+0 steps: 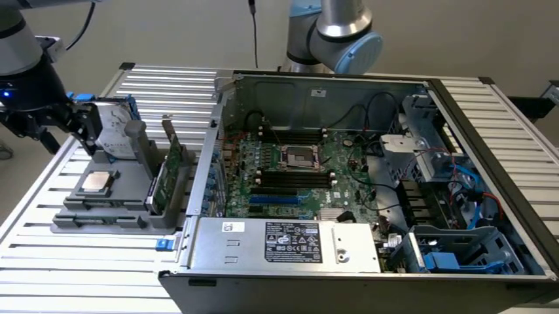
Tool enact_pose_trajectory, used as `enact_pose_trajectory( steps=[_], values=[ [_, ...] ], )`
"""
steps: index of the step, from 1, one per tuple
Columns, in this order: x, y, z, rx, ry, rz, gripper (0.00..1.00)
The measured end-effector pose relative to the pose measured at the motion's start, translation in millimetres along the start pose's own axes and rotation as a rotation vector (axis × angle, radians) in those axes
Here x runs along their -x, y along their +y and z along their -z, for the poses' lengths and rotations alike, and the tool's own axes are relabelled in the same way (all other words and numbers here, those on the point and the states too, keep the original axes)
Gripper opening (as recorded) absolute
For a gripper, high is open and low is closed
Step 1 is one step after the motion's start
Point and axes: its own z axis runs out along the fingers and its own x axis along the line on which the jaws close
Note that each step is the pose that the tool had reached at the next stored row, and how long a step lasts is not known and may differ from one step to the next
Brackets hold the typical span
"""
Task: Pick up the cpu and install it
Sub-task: 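Pick up the cpu and move it towards the insertion slot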
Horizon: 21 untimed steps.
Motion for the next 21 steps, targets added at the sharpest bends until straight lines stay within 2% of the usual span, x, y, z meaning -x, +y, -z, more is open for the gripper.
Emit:
enact_pose_trajectory(
  steps=[9,21],
  values=[
    [0.6,-0.8,-16.4,-0.0013,0.0016,0.030,0.67],
    [1.5,-2.1,-38.1,-0.0013,0.0015,0.031,0.67]
  ],
)
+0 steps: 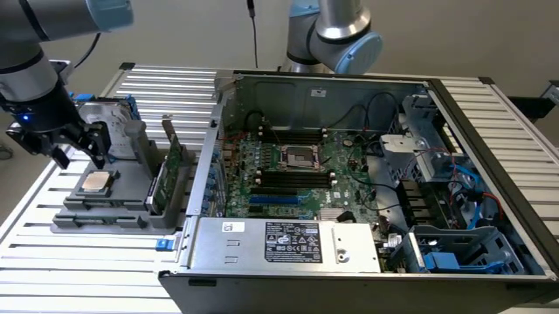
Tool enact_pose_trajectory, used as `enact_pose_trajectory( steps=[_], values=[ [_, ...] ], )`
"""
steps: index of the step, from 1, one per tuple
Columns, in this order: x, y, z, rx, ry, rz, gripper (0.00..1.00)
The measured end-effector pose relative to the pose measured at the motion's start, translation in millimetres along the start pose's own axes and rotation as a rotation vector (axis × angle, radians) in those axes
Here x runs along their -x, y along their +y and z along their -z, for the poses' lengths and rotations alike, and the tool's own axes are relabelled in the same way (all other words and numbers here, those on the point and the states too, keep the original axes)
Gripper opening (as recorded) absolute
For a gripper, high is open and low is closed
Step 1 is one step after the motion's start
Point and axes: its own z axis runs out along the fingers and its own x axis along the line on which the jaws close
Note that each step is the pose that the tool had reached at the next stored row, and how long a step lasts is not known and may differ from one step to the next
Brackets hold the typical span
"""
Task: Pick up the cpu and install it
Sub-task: 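Pick up the cpu and move it towards the insertion slot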
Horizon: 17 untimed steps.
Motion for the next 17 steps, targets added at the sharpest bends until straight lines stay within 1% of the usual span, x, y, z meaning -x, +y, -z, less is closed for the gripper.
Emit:
enact_pose_trajectory(
  steps=[17],
  values=[
    [1.7,-1.9,-30.0,0.0000,0.0000,0.000,0.67]
  ],
)
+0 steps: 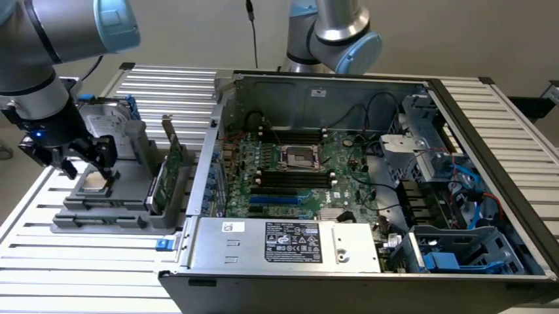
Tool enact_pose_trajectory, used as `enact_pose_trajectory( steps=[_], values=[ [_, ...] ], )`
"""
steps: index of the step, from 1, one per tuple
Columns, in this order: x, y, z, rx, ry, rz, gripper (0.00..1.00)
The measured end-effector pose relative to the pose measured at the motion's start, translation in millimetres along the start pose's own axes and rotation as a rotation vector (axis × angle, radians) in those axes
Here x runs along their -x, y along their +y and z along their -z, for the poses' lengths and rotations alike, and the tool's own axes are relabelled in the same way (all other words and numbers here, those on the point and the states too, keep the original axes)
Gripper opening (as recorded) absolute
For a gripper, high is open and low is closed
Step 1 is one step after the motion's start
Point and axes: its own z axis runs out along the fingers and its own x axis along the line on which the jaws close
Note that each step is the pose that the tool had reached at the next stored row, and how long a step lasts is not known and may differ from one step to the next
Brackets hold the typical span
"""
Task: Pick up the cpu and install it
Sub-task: 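Pick up the cpu and move it towards the insertion slot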
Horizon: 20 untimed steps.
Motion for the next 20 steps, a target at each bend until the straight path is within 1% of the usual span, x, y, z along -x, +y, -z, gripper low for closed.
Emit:
enact_pose_trajectory(
  steps=[2,6,9,12,15,20],
  values=[
    [0.6,-0.1,-1.8,0.0000,-0.0001,0.000,0.67],
    [1.5,-0.2,-2.2,0.0003,0.0009,0.000,0.67],
    [2.8,-0.3,-2.3,0.0005,0.0024,0.000,0.67],
    [3.1,-0.6,-2.6,0.0005,0.0050,0.000,0.67],
    [3.3,-0.8,-4.8,0.0008,0.0074,-0.001,0.67],
    [4.0,-1.2,-9.3,0.0012,0.0092,-0.005,0.67]
  ],
)
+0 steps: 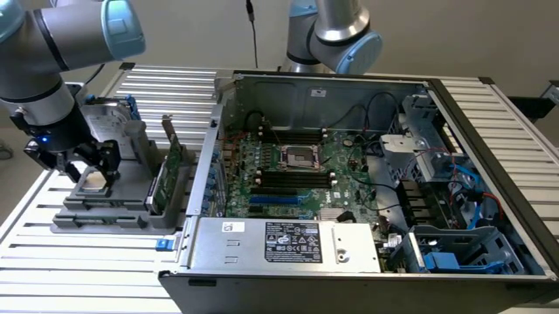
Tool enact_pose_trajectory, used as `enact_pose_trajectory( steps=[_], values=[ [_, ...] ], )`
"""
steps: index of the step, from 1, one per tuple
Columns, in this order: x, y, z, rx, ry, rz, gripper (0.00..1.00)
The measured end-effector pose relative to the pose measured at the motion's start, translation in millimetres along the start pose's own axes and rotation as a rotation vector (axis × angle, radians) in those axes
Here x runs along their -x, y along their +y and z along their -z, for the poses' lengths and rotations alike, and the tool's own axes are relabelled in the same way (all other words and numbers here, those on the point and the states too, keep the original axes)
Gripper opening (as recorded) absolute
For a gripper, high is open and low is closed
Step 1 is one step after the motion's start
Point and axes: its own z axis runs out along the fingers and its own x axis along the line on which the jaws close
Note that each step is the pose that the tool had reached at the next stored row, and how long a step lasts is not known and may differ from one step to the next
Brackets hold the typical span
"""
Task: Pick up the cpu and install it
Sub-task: 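Pick up the cpu and move it towards the insertion slot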
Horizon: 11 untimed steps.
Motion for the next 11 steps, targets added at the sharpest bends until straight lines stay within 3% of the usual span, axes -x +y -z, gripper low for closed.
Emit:
enact_pose_trajectory(
  steps=[11],
  values=[
    [0.8,-0.6,-6.6,0.0007,-0.0001,-0.016,0.67]
  ],
)
